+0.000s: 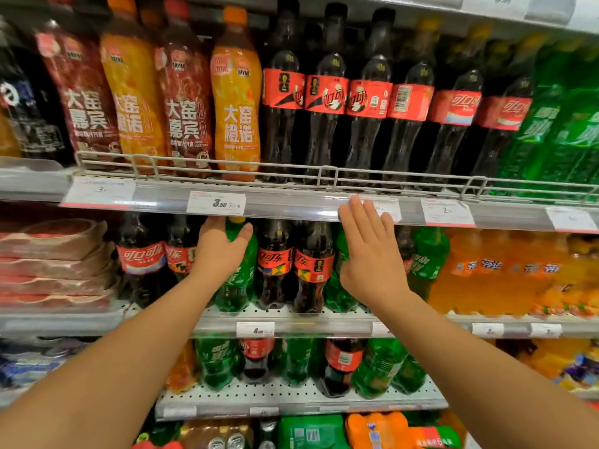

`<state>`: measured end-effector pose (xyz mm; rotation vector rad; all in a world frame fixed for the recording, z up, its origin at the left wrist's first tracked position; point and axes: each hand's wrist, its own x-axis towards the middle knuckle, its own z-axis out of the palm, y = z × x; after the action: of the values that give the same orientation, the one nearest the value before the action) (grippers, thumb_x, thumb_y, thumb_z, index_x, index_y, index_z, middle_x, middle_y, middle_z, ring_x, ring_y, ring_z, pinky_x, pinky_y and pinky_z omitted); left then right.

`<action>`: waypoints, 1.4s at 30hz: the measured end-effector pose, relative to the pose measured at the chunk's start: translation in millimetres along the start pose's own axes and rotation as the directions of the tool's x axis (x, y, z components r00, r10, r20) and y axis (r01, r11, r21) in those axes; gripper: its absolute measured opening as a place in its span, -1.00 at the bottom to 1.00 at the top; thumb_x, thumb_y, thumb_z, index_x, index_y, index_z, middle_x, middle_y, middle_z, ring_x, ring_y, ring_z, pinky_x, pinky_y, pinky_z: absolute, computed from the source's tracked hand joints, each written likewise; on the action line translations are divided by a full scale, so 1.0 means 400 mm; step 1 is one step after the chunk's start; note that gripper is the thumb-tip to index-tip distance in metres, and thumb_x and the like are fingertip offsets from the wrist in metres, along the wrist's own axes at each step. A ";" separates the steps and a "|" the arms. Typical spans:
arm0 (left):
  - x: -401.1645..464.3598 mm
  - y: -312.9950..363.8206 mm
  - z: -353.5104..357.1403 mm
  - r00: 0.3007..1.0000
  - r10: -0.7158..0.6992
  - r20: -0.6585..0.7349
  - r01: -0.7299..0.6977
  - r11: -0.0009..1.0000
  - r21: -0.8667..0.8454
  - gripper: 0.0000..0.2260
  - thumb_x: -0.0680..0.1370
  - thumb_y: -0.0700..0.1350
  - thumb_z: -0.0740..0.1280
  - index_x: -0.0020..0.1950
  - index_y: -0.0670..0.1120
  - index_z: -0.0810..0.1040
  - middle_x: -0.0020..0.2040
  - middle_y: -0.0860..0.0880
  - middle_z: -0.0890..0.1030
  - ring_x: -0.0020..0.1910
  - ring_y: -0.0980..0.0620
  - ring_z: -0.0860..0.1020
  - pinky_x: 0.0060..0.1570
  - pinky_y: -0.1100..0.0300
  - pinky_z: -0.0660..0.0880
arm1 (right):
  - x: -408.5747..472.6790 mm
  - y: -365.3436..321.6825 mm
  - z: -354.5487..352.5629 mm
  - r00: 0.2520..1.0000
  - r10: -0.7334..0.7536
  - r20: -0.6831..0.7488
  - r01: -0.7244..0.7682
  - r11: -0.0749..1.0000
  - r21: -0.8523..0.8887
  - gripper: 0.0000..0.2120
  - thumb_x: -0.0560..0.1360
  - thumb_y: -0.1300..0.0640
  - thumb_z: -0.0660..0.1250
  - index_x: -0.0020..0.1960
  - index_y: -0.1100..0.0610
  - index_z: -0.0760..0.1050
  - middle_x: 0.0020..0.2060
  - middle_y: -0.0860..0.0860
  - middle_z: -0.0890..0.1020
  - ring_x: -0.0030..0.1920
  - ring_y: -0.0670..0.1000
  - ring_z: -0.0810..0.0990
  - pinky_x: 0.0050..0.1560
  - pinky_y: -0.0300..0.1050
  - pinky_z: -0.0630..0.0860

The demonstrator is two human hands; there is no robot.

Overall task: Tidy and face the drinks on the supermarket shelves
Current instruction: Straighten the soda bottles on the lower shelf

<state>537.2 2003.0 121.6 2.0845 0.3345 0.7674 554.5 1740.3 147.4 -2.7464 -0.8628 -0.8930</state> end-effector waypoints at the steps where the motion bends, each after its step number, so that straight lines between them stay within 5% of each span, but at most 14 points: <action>1: -0.009 -0.002 -0.002 1.000 -0.002 0.005 0.002 1.000 -0.028 -0.62 0.56 0.08 0.33 0.32 0.00 0.39 0.24 -0.09 0.48 0.17 -0.12 0.49 0.14 0.02 0.46 | -0.001 0.001 0.002 1.000 0.000 -0.003 0.000 1.000 0.003 -0.20 0.43 0.28 0.27 0.58 0.20 -0.02 0.57 0.14 -0.03 0.57 0.17 -0.15 0.52 0.16 -0.22; 4: -0.036 -0.005 -0.008 0.999 -0.005 0.044 0.008 0.998 -0.062 -0.61 0.57 0.11 0.31 0.36 0.09 0.36 0.05 0.06 0.50 -0.13 0.18 0.47 -0.27 0.28 0.36 | -0.001 0.004 0.007 1.000 -0.001 -0.018 0.001 1.000 0.009 -0.19 0.41 0.29 0.29 0.58 0.20 0.00 0.57 0.14 0.00 0.57 0.16 -0.13 0.51 0.15 -0.22; 10: -0.086 -0.014 -0.037 0.996 0.079 0.051 -0.077 0.997 -0.029 -0.84 0.56 0.14 0.31 0.03 0.13 0.40 -0.07 0.05 0.56 -0.16 0.04 0.52 -0.26 0.12 0.42 | -0.001 0.011 0.014 1.000 -0.002 -0.012 0.002 1.000 -0.005 -0.16 0.40 0.30 0.28 0.59 0.18 -0.05 0.58 0.13 -0.05 0.56 0.14 -0.18 0.51 0.14 -0.27; 14: -0.146 -0.008 -0.053 0.991 0.119 -0.054 -0.120 0.993 -0.017 -0.84 0.55 0.11 0.31 0.05 0.09 0.42 -0.16 0.07 0.52 -0.33 0.07 0.42 -0.33 0.12 0.33 | -0.001 -0.007 -0.005 0.999 0.023 0.042 -0.023 1.000 0.011 -0.12 0.42 0.20 0.30 0.59 0.17 -0.13 0.58 0.13 -0.14 0.55 0.15 -0.26 0.49 0.14 -0.33; 19: -0.205 0.063 -0.091 0.980 0.152 -0.130 -0.161 0.985 -0.064 -0.87 0.53 0.11 0.36 0.02 0.15 0.47 -0.28 0.09 0.52 -0.44 0.15 0.41 -0.40 0.17 0.35 | -0.107 -0.087 0.000 0.994 -0.002 0.106 -0.029 0.955 0.294 -0.17 0.47 0.09 0.30 0.59 0.10 -0.11 0.57 0.02 -0.20 0.52 -0.01 -0.34 0.54 0.11 -0.15; 25: -0.278 0.193 -0.078 0.986 0.162 -0.044 -0.165 0.984 -0.070 -0.84 0.46 0.16 0.41 -0.15 0.14 0.50 -0.35 0.08 0.54 -0.42 0.19 0.46 -0.37 0.13 0.41 | -0.220 -0.192 0.033 0.917 0.060 0.393 -0.352 0.582 0.733 0.10 0.31 -0.33 0.45 0.57 -0.14 -0.21 0.54 -0.24 -0.02 0.51 -0.18 0.02 0.46 -0.14 0.10; 29: -0.361 0.231 0.017 0.996 0.089 -0.011 -0.090 0.990 -0.107 -0.77 0.42 0.14 0.45 -0.21 0.03 0.51 -0.32 0.05 0.58 -0.30 0.12 0.55 -0.28 0.06 0.51 | -0.282 -0.214 0.032 0.917 0.192 0.350 -0.397 0.359 0.845 0.03 0.12 -0.28 0.60 0.43 -0.24 0.10 0.30 -0.18 0.45 0.28 -0.14 0.47 0.22 -0.05 0.52; 33: -0.401 0.260 0.104 0.992 0.069 0.109 -0.058 0.993 -0.105 -0.75 0.37 0.24 0.43 -0.25 0.09 0.53 -0.32 0.12 0.59 -0.29 0.17 0.55 -0.26 0.09 0.52 | -0.348 -0.130 0.021 0.876 0.368 0.310 -0.456 0.426 0.781 -0.21 0.16 -0.29 0.54 0.25 -0.27 0.20 0.05 -0.25 0.57 0.01 -0.24 0.58 -0.04 -0.15 0.60; 39: -0.411 0.317 0.197 0.832 0.187 0.522 -0.131 0.981 -0.143 -0.47 0.32 0.37 0.32 0.18 0.13 0.59 0.08 0.17 0.64 0.08 0.16 0.59 0.11 0.02 0.56 | -0.425 0.042 -0.004 0.829 0.414 0.376 -0.524 0.338 0.782 -0.25 0.15 -0.24 0.57 0.23 -0.34 0.27 0.05 -0.30 0.57 0.06 -0.33 0.54 0.03 -0.22 0.52; 42: -0.432 0.356 0.258 0.784 0.172 0.597 -0.058 0.977 -0.206 -0.48 0.30 0.38 0.35 0.14 0.11 0.59 0.06 0.12 0.65 0.04 0.10 0.61 0.07 -0.02 0.58 | -0.463 0.111 -0.015 0.802 0.441 0.404 -0.561 0.321 0.763 -0.24 0.12 -0.24 0.60 0.22 -0.32 0.31 0.04 -0.33 0.57 0.07 -0.31 0.54 0.04 -0.21 0.53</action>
<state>462.5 1768.2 122.5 2.0652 -0.2216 0.1389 453.7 1612.5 48.4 -1.9017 -0.2351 -0.0551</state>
